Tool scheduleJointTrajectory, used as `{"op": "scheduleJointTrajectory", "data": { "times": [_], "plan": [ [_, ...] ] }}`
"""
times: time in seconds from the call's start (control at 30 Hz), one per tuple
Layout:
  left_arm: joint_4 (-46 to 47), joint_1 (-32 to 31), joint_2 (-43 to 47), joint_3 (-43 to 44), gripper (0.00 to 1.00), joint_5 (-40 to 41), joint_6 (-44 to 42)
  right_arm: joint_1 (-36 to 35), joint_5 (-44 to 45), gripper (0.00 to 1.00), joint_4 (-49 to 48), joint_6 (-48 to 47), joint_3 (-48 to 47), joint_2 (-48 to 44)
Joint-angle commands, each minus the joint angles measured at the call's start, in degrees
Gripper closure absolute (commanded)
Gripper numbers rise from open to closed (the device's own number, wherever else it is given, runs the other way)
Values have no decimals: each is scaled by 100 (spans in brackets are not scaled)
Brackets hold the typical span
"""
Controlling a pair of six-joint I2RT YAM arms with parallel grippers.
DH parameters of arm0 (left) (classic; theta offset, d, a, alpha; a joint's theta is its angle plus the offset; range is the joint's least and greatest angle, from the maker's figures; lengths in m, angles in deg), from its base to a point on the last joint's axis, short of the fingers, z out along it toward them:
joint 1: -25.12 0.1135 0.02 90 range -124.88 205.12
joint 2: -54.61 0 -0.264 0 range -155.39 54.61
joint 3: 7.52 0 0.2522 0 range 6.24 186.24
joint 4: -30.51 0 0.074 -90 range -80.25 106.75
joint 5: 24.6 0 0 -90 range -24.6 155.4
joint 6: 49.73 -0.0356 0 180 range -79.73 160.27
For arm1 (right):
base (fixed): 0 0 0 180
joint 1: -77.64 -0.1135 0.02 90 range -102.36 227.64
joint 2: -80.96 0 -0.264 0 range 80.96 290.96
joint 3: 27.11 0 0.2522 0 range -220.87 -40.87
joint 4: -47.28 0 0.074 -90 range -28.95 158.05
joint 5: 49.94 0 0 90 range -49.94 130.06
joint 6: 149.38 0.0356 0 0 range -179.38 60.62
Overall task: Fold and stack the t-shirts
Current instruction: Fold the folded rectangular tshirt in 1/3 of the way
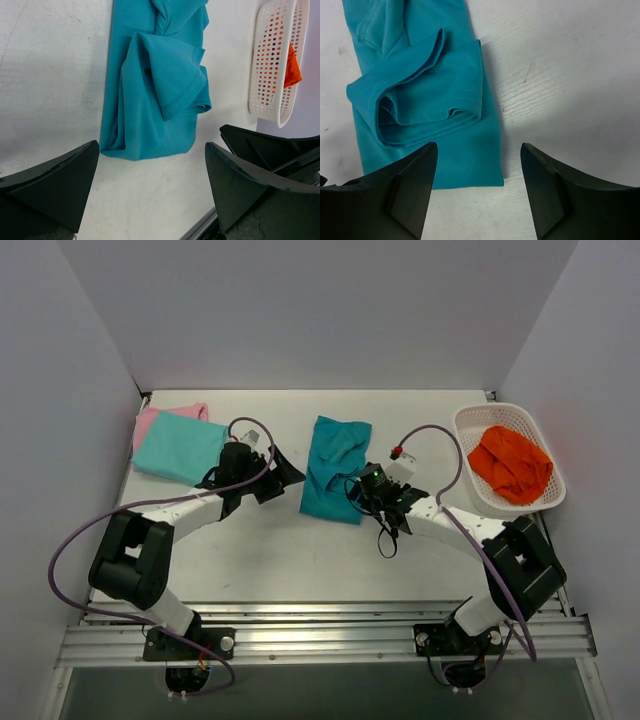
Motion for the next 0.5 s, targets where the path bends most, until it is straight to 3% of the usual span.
{"op": "scheduleJointTrajectory", "data": {
  "times": [0.0, 0.47],
  "plan": [
    [831, -50, -388, 216, 4, 1, 122, 8, 98, 37, -503, 81, -133, 309],
    [910, -85, -1101, 902, 2, -26, 87, 474, -165, 46, -732, -235, -898, 1346]
  ]
}}
